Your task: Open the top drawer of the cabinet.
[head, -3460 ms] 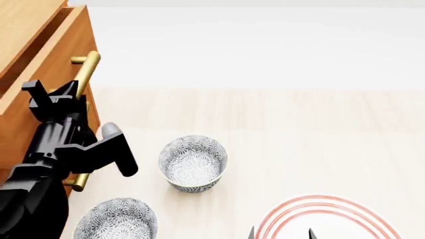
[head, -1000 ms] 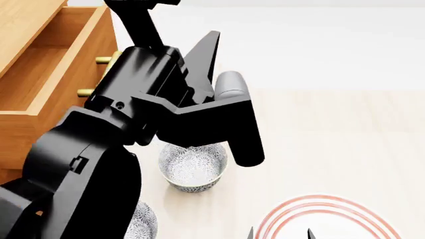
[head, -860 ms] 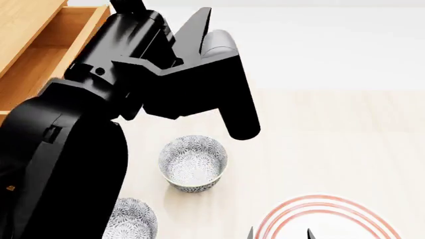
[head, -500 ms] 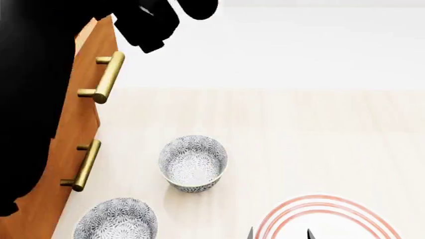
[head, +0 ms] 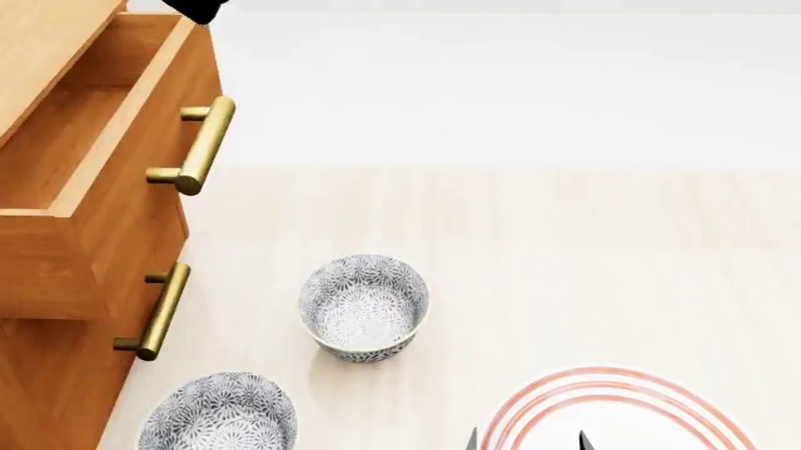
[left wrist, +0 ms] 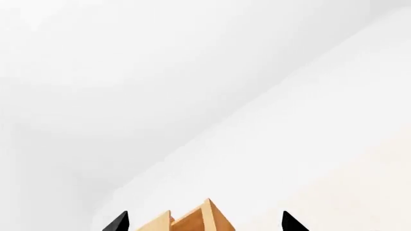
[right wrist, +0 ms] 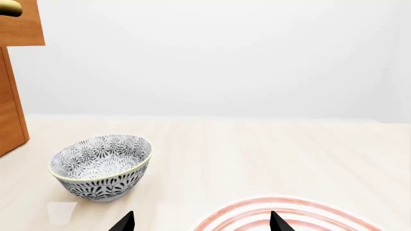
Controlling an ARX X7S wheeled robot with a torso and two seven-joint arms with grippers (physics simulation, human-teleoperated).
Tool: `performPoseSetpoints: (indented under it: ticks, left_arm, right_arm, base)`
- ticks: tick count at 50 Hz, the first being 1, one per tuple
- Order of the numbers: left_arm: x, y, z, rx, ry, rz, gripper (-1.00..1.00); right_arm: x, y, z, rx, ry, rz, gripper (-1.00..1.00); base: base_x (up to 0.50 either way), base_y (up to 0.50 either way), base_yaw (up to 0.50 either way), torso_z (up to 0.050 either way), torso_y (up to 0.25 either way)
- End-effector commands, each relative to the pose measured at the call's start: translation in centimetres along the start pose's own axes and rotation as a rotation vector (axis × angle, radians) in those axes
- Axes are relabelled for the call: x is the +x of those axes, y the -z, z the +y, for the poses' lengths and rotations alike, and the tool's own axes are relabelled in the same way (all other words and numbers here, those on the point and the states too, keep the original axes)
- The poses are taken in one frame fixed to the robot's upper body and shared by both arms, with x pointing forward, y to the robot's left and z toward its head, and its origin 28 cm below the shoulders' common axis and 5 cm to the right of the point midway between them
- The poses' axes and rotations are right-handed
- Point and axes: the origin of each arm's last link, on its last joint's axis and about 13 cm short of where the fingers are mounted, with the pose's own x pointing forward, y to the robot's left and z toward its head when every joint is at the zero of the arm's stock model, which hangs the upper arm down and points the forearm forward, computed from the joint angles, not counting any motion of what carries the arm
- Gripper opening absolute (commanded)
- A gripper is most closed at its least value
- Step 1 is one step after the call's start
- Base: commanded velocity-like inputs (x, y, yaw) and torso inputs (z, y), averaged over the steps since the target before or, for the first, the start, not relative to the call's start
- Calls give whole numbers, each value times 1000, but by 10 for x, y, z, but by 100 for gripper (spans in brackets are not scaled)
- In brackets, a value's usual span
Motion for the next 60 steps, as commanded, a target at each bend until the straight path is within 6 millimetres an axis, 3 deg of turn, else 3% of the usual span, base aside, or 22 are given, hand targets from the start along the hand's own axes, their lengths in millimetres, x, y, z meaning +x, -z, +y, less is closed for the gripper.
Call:
performPoseSetpoints:
  ticks: [1,19,60]
  left_arm:
    - [17,15,7,-189,41,99,100]
    - [31,24,1,-298,55,153,100]
    - [72,65,-6,-450,0,277,100]
  right_arm:
    - [0,1,0,1,1,1,100]
    - [1,1,0,0,-2,1,100]
    - [1,0,0,2,-4,1,100]
  base:
    - [0,0,0,0,0]
    - [0,0,0,0,0]
    - [0,0,0,0,0]
